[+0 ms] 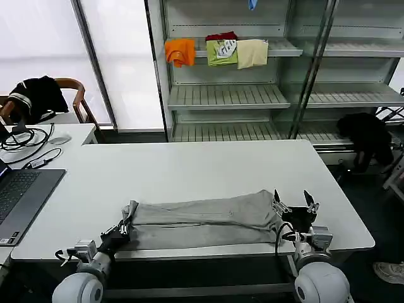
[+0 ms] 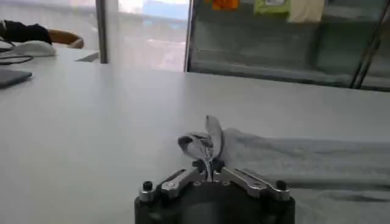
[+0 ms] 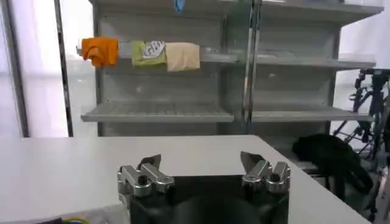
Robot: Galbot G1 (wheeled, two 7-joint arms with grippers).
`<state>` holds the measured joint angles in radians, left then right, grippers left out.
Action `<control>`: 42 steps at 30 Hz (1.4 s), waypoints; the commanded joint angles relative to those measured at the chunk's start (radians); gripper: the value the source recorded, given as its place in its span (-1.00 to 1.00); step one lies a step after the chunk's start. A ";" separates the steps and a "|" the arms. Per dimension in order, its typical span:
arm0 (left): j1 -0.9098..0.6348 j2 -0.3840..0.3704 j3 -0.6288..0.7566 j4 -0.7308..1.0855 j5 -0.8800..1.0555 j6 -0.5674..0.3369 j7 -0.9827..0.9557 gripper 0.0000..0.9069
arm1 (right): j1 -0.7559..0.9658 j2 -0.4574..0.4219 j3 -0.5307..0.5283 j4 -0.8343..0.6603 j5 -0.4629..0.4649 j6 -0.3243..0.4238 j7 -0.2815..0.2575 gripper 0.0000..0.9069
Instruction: Fold and organize the clothes.
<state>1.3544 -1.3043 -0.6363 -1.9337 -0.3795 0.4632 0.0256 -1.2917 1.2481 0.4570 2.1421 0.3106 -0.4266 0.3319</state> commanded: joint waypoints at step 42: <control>-0.171 0.228 0.109 -0.131 -0.048 0.077 -0.151 -1.00 | -0.076 0.024 0.052 0.059 0.007 0.005 0.023 1.00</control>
<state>1.2019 -0.9943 -0.7797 -1.9035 -0.4690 0.4962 -0.0540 -1.3329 1.2702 0.4935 2.1932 0.3169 -0.4256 0.3548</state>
